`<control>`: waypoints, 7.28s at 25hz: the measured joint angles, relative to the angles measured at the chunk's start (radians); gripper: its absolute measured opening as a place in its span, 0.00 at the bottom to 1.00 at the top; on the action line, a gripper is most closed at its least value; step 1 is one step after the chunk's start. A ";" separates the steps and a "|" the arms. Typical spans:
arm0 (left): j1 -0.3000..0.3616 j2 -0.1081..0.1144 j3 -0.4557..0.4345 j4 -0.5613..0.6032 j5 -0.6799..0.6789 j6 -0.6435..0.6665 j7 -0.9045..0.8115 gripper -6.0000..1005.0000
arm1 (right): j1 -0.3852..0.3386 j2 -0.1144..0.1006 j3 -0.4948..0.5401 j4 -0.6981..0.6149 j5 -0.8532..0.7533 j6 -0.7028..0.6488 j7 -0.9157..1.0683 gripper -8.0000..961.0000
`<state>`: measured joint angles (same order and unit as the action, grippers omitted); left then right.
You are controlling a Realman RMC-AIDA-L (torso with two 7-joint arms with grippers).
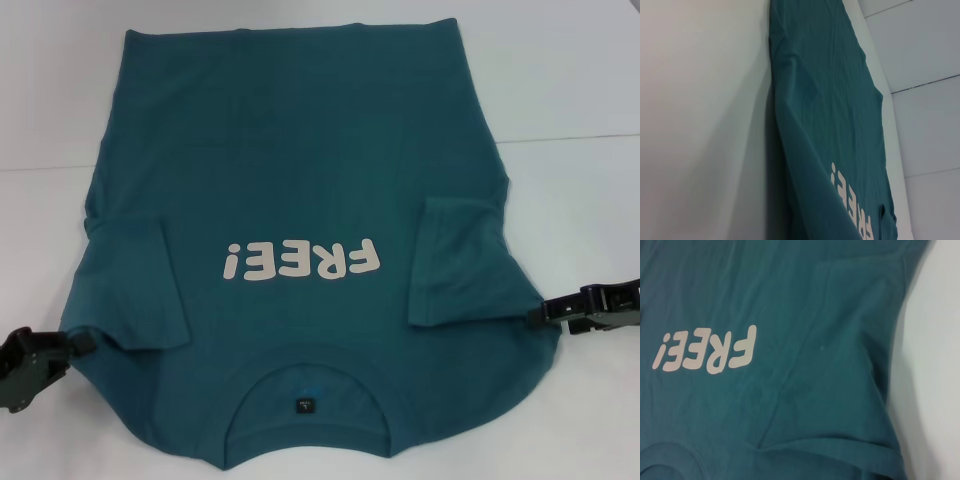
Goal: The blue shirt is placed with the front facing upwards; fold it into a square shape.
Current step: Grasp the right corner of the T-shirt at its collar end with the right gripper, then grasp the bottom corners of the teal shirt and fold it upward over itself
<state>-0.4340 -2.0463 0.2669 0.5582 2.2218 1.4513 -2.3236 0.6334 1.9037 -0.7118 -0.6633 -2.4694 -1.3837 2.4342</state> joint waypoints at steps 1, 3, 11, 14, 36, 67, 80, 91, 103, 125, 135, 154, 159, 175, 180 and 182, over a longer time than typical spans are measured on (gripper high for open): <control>0.000 0.000 0.000 -0.002 0.000 -0.002 0.000 0.05 | 0.000 0.000 0.000 -0.001 0.000 0.000 0.001 0.84; 0.000 0.000 0.000 -0.006 0.000 -0.007 0.002 0.05 | 0.000 0.000 0.000 -0.003 0.000 0.001 0.002 0.84; 0.000 0.000 0.000 -0.008 -0.001 -0.008 0.004 0.05 | 0.008 0.005 -0.044 -0.003 0.000 0.027 -0.016 0.84; 0.000 0.000 0.000 -0.008 -0.001 -0.008 0.004 0.05 | 0.010 0.008 -0.052 -0.007 0.000 0.031 -0.027 0.83; 0.001 0.000 0.000 -0.017 -0.002 -0.019 0.006 0.05 | 0.044 0.049 -0.100 0.002 -0.007 0.043 -0.032 0.83; 0.011 0.000 -0.025 -0.018 -0.004 -0.015 0.006 0.05 | 0.042 0.048 -0.093 -0.010 0.041 0.015 0.017 0.34; 0.003 0.002 0.052 -0.001 0.005 0.002 0.007 0.05 | 0.036 0.032 -0.089 -0.028 0.041 -0.035 0.012 0.05; 0.025 0.014 0.103 0.163 0.141 0.154 -0.032 0.05 | 0.004 0.012 -0.087 -0.125 -0.002 -0.188 0.056 0.05; 0.073 0.010 0.103 0.268 0.265 0.391 -0.007 0.05 | -0.047 0.012 -0.089 -0.157 -0.075 -0.383 0.038 0.05; -0.120 0.062 0.074 0.122 0.234 0.264 -0.090 0.05 | -0.021 0.028 0.062 -0.099 0.123 -0.258 0.010 0.05; -0.313 0.039 0.096 -0.007 0.230 -0.178 -0.113 0.05 | 0.069 0.043 0.059 0.048 0.122 0.148 0.061 0.05; -0.487 0.024 0.207 -0.060 0.226 -0.520 -0.090 0.05 | 0.276 0.051 -0.116 0.146 0.095 0.487 0.057 0.06; -0.518 0.030 0.230 -0.063 0.227 -0.553 -0.086 0.05 | 0.304 0.052 -0.123 0.149 0.046 0.526 0.066 0.06; -0.541 0.037 0.279 -0.072 0.236 -0.716 -0.110 0.05 | 0.356 0.028 -0.126 0.146 -0.064 0.619 0.125 0.06; -0.542 0.035 0.286 -0.072 0.236 -0.742 -0.112 0.05 | 0.372 0.034 -0.127 0.148 -0.089 0.644 0.119 0.06; -0.542 0.035 0.291 -0.073 0.236 -0.743 -0.112 0.05 | 0.373 0.035 -0.130 0.150 -0.089 0.646 0.116 0.06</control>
<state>-0.9757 -2.0115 0.5576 0.4853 2.4581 0.7084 -2.4352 1.0062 1.9382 -0.8422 -0.5131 -2.5585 -0.7372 2.5506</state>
